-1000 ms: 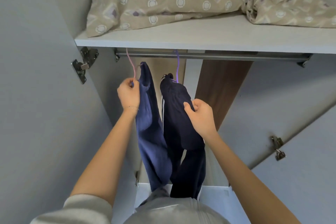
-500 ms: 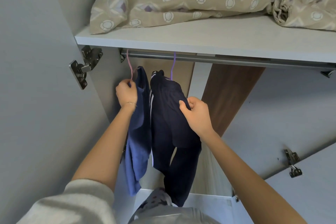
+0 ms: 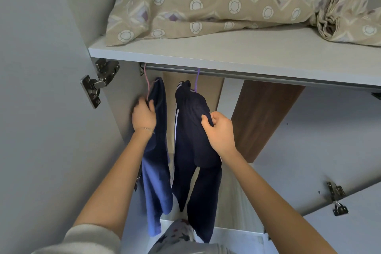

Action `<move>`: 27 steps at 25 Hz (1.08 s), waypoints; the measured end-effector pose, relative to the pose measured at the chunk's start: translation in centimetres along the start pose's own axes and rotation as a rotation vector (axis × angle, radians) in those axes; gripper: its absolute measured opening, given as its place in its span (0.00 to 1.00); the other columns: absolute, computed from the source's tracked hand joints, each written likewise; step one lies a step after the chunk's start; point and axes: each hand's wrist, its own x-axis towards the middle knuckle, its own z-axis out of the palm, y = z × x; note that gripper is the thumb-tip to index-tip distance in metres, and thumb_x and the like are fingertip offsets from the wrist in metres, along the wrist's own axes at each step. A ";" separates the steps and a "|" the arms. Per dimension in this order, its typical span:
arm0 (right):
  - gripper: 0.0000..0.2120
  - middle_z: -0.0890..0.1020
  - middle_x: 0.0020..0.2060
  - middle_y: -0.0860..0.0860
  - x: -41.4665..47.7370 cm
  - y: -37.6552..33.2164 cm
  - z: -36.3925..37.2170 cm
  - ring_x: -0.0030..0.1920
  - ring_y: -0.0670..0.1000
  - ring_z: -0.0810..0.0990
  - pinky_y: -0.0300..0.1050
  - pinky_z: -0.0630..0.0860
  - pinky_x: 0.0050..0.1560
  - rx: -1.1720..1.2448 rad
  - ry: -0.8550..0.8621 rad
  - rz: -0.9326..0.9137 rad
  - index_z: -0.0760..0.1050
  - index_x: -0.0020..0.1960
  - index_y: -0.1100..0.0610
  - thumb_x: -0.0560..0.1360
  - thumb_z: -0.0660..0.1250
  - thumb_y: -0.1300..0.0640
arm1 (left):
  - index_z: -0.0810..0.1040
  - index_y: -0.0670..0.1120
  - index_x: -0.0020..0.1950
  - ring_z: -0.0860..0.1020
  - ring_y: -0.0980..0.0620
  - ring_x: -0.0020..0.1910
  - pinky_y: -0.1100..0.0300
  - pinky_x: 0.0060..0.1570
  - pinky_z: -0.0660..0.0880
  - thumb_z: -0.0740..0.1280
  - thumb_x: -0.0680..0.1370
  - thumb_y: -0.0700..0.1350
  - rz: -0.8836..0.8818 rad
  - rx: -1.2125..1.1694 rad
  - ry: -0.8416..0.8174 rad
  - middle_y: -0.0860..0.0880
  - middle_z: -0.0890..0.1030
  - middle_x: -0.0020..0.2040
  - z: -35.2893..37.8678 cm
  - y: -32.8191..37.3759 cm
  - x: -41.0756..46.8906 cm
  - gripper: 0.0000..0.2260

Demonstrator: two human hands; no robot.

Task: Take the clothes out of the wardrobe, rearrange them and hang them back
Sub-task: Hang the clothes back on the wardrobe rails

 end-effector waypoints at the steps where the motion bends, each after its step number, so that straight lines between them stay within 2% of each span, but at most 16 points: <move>1: 0.17 0.68 0.27 0.49 0.3 -0.3 0.1 0.29 0.45 0.68 0.36 0.66 0.32 -0.009 -0.001 -0.010 0.65 0.34 0.56 0.80 0.63 0.54 | 0.72 0.38 0.58 0.78 0.37 0.50 0.50 0.44 0.71 0.58 0.82 0.47 0.061 0.050 0.007 0.37 0.79 0.52 -0.5 -0.1 -0.9 0.13; 4: 0.17 0.69 0.29 0.51 1.7 -1.2 1.1 0.31 0.47 0.69 0.44 0.68 0.34 -0.026 -0.035 -0.035 0.68 0.36 0.61 0.80 0.61 0.53 | 0.74 0.43 0.64 0.77 0.42 0.56 0.50 0.50 0.74 0.60 0.81 0.47 0.231 0.110 0.035 0.43 0.79 0.59 -2.3 -0.2 -3.8 0.14; 6: 0.17 0.69 0.29 0.51 2.1 -1.8 2.2 0.30 0.47 0.68 0.41 0.67 0.33 -0.005 -0.039 -0.048 0.68 0.37 0.61 0.81 0.60 0.54 | 0.73 0.43 0.66 0.76 0.43 0.59 0.48 0.55 0.74 0.60 0.80 0.46 0.285 0.138 0.039 0.45 0.78 0.62 -3.2 -0.5 -5.3 0.16; 9: 0.17 0.68 0.28 0.50 2.4 -2.7 4.3 0.29 0.46 0.66 0.38 0.63 0.30 0.039 -0.014 -0.066 0.67 0.36 0.60 0.81 0.60 0.54 | 0.71 0.40 0.70 0.73 0.42 0.64 0.48 0.62 0.71 0.60 0.80 0.44 0.277 0.179 0.010 0.42 0.75 0.67 -3.8 -1.2 -7.0 0.19; 12: 0.17 0.74 0.32 0.57 3.3 -3.0 6.1 0.31 0.54 0.71 0.48 0.68 0.32 0.019 -0.051 -0.067 0.71 0.40 0.65 0.81 0.59 0.53 | 0.69 0.40 0.71 0.72 0.43 0.67 0.49 0.65 0.70 0.60 0.81 0.45 0.292 0.207 -0.021 0.42 0.73 0.69 -4.0 -1.6 -7.8 0.20; 13: 0.17 0.74 0.31 0.56 3.5 -3.1 6.7 0.31 0.54 0.70 0.48 0.67 0.32 0.014 -0.067 -0.074 0.70 0.40 0.65 0.82 0.59 0.54 | 0.70 0.40 0.72 0.72 0.43 0.67 0.49 0.66 0.69 0.60 0.81 0.46 0.303 0.209 -0.025 0.42 0.74 0.69 -4.1 -1.6 -7.8 0.20; 16: 0.15 0.67 0.28 0.50 3.9 -3.0 8.6 0.29 0.48 0.65 0.39 0.61 0.29 0.059 -0.081 -0.100 0.67 0.38 0.60 0.82 0.59 0.55 | 0.70 0.40 0.71 0.72 0.43 0.67 0.51 0.67 0.68 0.60 0.81 0.47 0.349 0.226 -0.030 0.42 0.74 0.69 -4.2 -1.6 -7.7 0.20; 22: 0.13 0.66 0.29 0.47 5.0 -2.0 12.4 0.28 0.45 0.64 0.36 0.62 0.28 0.071 -0.227 -0.035 0.64 0.39 0.58 0.81 0.60 0.57 | 0.66 0.39 0.74 0.69 0.44 0.71 0.52 0.70 0.66 0.60 0.81 0.47 0.313 0.226 -0.058 0.42 0.70 0.72 -4.2 -2.3 -8.2 0.23; 27: 0.19 0.63 0.29 0.47 5.6 -2.1 14.4 0.27 0.44 0.61 0.35 0.65 0.29 0.120 -0.355 0.078 0.58 0.34 0.52 0.79 0.64 0.59 | 0.65 0.39 0.74 0.67 0.44 0.72 0.50 0.70 0.65 0.61 0.81 0.47 0.282 0.222 -0.096 0.41 0.69 0.72 -4.0 -2.4 -7.9 0.23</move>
